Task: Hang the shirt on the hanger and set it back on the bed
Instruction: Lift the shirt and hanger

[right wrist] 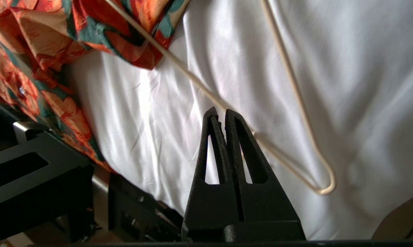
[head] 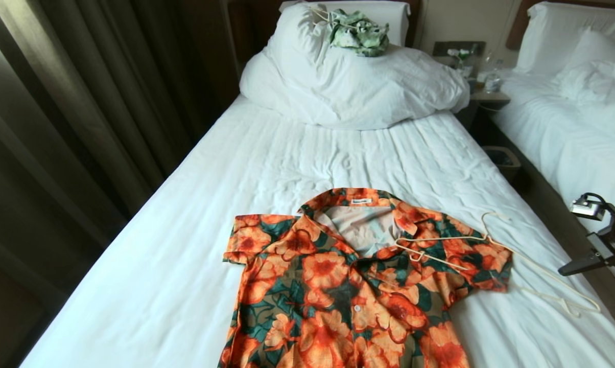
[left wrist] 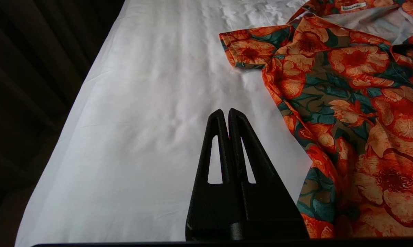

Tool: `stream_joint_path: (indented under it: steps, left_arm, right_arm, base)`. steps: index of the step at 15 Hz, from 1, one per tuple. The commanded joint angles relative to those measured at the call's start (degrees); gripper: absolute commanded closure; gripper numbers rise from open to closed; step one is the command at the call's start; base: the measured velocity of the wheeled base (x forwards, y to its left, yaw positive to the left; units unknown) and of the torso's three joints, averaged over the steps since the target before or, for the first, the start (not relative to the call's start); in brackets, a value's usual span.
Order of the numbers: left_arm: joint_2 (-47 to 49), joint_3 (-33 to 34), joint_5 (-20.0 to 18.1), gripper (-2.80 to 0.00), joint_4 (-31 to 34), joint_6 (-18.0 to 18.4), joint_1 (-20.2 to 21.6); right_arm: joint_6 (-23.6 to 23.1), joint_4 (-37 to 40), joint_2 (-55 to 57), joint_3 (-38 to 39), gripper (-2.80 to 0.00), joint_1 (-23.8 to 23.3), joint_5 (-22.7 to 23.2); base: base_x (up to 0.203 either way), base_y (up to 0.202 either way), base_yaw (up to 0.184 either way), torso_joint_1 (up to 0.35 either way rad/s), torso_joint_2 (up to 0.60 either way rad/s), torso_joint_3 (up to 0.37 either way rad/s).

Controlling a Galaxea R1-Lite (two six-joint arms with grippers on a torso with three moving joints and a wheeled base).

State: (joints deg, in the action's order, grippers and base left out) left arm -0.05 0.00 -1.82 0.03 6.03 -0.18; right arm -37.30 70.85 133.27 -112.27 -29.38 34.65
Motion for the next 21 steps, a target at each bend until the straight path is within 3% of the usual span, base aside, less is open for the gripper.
stream_joint_path:
  steps: [1,2,6,8,11,21]
  left_arm:
    - [-0.04,0.09,-0.02,0.0,0.0,0.03,0.01]
    - [-0.04,0.09,-0.02,0.0,0.05,0.03,0.01]
    - [-0.04,0.09,-0.02,0.0,0.03,0.03,0.01]
    - [-0.04,0.09,-0.02,0.0,-0.02,0.03,0.01]
    - [-0.04,0.09,-0.02,0.0,-0.02,0.03,0.01]
    - [-0.04,0.09,-0.02,0.0,-0.03,0.03,0.01]
  right_arm:
    - [-0.79,-3.82,3.83,-0.77,0.0,0.33,0.32]
    - [-0.96,-6.19,3.99,-0.8,-2.8,1.07,0.39]
    - [-3.04,-9.93,4.01,-0.76,-2.8,1.08,7.27]
    - [-3.26,-11.03,4.84,-0.76,-2.8,1.51,8.44]
    - [-2.87,-14.76,7.52,-0.51,-2.8,1.89,16.41]
    - [-3.45,-13.9,7.13,4.74,-2.8,8.17,17.02]
  base:
    - [0.0,0.0,0.0,0.0,0.0,0.0]
    - [0.0,0.0,0.0,0.0,0.0,0.0]
    - [0.0,0.0,0.0,0.0,0.0,0.0]
    - [0.0,0.0,0.0,0.0,0.0,0.0]
    - [0.0,0.0,0.0,0.0,0.0,0.0]
    - [0.0,0.0,0.0,0.0,0.0,0.0]
